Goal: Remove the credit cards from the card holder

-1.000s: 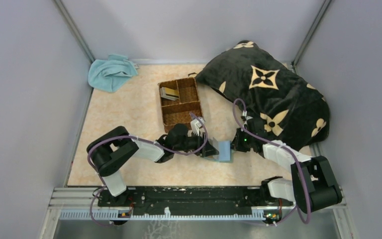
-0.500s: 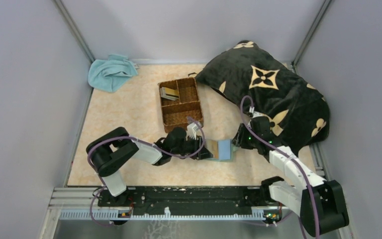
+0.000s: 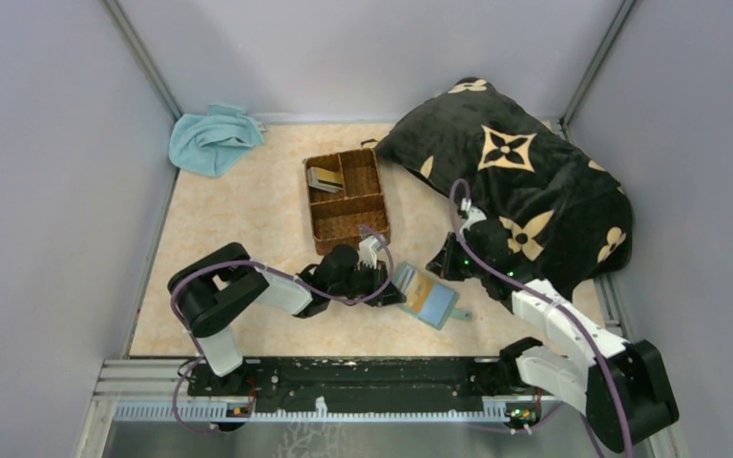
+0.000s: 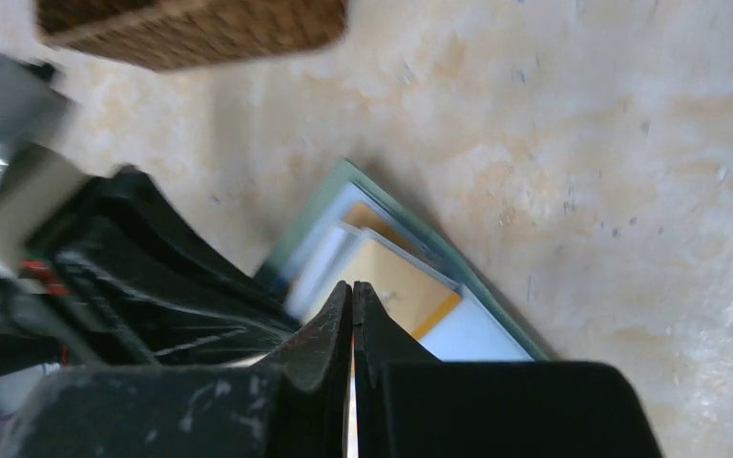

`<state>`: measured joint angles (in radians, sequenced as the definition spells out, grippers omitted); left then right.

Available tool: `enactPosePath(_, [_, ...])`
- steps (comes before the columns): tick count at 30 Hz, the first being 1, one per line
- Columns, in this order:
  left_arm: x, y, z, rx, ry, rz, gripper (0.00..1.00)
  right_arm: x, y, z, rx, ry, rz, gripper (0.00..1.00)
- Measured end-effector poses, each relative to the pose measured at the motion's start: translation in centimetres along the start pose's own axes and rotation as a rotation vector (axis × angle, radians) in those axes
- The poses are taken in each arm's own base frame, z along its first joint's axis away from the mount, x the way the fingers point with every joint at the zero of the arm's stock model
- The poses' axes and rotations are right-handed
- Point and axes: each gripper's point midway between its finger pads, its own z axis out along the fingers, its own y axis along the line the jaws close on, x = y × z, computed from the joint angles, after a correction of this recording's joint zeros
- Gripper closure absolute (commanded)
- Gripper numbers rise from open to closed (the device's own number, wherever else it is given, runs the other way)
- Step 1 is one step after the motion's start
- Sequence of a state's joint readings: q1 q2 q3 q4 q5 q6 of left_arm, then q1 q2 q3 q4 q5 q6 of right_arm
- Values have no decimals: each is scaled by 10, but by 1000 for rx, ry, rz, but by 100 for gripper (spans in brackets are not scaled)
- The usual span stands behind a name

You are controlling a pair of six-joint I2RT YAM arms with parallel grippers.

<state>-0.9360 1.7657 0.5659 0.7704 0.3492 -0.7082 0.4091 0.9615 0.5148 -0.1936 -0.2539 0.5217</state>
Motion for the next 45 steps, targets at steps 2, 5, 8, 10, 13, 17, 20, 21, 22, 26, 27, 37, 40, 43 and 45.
enactPosePath(2, [0, 0, 0, 0, 0, 0, 79, 21, -10, 12, 4, 50, 36, 100])
enactPosePath(5, [1, 0, -1, -2, 0, -2, 59, 57, -27, 20, 25, 139, 86, 100])
enactPosePath(8, [4, 2, -6, -9, 5, 2, 55, 72, -32, 23, 27, 183, 108, 100])
enactPosePath(10, [5, 4, -11, -27, 5, 11, 55, 70, -30, 26, 12, 174, 104, 100])
enactPosePath(13, [4, 5, -21, -59, 0, 34, 54, 65, -26, 28, -7, 158, 97, 100])
enactPosePath(17, [-5, 1, -31, -82, -24, 67, 56, 68, -28, 31, -3, 170, 100, 100])
enactPosePath(20, [-11, 7, -33, -120, -49, 86, 57, 70, -30, 31, 1, 176, 101, 100])
enactPosePath(21, [-12, 11, -33, -139, -56, 92, 57, 70, -30, 31, 1, 176, 101, 100])
enactPosePath(22, [-12, 16, -33, -157, -59, 98, 58, 70, -30, 31, 3, 177, 101, 100])
enactPosePath(26, [-6, 29, -27, -198, -38, 113, 59, 72, -31, 29, 9, 183, 96, 100])
enactPosePath(27, [-7, 29, -25, -198, -37, 117, 60, 72, -32, 29, 11, 183, 95, 100])
enactPosePath(37, [-32, 40, 6, -242, -65, 197, 68, 69, -28, 19, 11, 168, 87, 100])
enactPosePath(40, [-32, 43, 6, -241, -88, 196, 69, 67, -26, 15, 7, 167, 83, 100])
enactPosePath(43, [-29, 43, 4, -223, -109, 184, 69, 67, -25, 12, 6, 168, 84, 100])
enactPosePath(45, [-26, 42, 1, -212, -121, 169, 69, 68, -25, 11, 8, 168, 84, 100])
